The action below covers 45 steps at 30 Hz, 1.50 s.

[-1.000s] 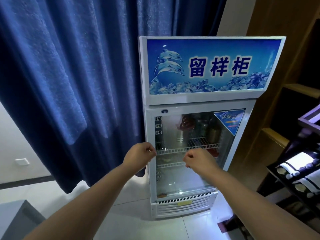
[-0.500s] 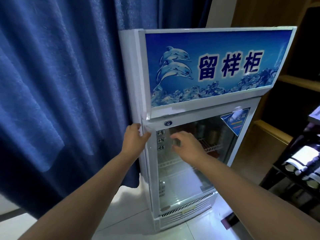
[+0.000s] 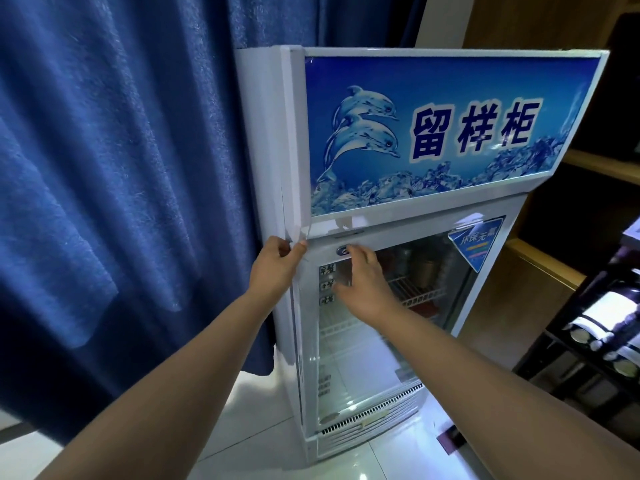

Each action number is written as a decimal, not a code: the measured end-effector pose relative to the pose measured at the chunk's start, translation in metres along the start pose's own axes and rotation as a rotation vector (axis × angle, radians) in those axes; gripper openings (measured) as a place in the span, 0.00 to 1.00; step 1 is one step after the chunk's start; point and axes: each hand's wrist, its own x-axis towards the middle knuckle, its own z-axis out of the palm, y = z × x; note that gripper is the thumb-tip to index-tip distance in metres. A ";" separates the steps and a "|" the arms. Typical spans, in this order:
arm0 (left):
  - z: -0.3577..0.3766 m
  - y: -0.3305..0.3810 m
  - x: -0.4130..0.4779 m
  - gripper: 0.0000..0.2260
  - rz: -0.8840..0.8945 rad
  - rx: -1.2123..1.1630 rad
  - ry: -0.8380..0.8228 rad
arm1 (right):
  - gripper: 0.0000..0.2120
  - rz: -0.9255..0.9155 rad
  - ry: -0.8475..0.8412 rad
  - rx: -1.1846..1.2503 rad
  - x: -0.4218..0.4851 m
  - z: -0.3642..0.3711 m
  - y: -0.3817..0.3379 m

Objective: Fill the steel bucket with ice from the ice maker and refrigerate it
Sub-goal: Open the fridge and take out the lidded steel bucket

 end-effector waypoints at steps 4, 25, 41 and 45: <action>0.002 0.004 -0.005 0.18 -0.026 0.012 0.018 | 0.29 0.021 0.006 0.036 -0.007 -0.005 0.003; 0.037 0.053 -0.146 0.11 0.091 -0.200 -0.405 | 0.03 0.170 0.312 0.137 -0.118 -0.093 0.053; 0.150 0.127 -0.264 0.16 0.607 0.171 -0.729 | 0.08 0.281 0.434 0.232 -0.208 -0.204 0.138; 0.180 0.145 -0.279 0.17 0.698 0.262 -0.767 | 0.15 0.357 0.390 0.285 -0.233 -0.235 0.157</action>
